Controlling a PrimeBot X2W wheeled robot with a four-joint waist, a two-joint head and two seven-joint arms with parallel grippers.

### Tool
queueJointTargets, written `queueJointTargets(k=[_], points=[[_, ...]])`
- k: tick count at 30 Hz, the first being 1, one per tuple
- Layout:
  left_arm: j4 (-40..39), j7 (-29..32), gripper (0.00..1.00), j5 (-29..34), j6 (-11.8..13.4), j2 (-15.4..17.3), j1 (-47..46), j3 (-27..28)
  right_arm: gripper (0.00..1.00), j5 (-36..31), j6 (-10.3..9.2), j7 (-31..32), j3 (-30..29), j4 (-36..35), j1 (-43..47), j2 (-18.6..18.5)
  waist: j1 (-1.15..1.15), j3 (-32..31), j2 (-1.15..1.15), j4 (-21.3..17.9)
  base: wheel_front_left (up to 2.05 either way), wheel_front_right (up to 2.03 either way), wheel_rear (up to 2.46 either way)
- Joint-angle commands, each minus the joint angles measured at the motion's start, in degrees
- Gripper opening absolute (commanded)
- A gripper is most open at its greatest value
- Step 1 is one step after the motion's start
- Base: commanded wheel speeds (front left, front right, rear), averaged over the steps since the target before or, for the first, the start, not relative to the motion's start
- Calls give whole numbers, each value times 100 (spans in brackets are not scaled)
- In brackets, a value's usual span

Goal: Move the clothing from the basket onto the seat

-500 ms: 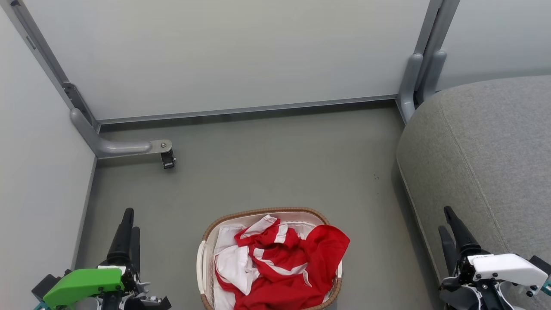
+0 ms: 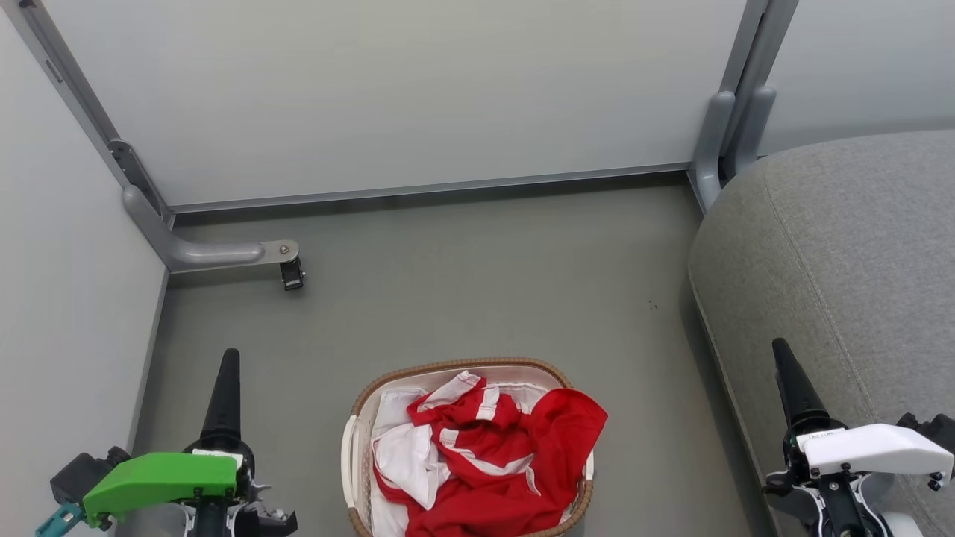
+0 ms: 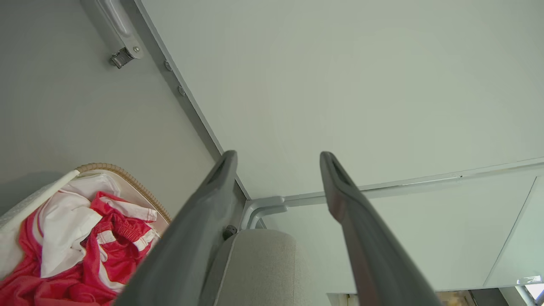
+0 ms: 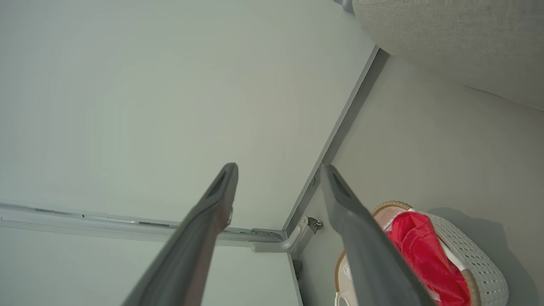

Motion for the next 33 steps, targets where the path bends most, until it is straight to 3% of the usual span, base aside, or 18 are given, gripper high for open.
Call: queueJointTargets(k=[1,18,33], points=[[-159,-70,100,338,50,26,-59,-40,100,-229,1,-73,36,-168,-33,-48,0,3,0,2,0,0,0],[-504,-421,100,2569,332,36,27,-515,100,-2433,1,-425,265,-435,20,-61,0,30,0,24,0,0,0],[-246,-679,100,3835,282,43,126,-790,100,-3773,2,-689,423,-308,54,-72,0,26,0,43,0,0,0]])
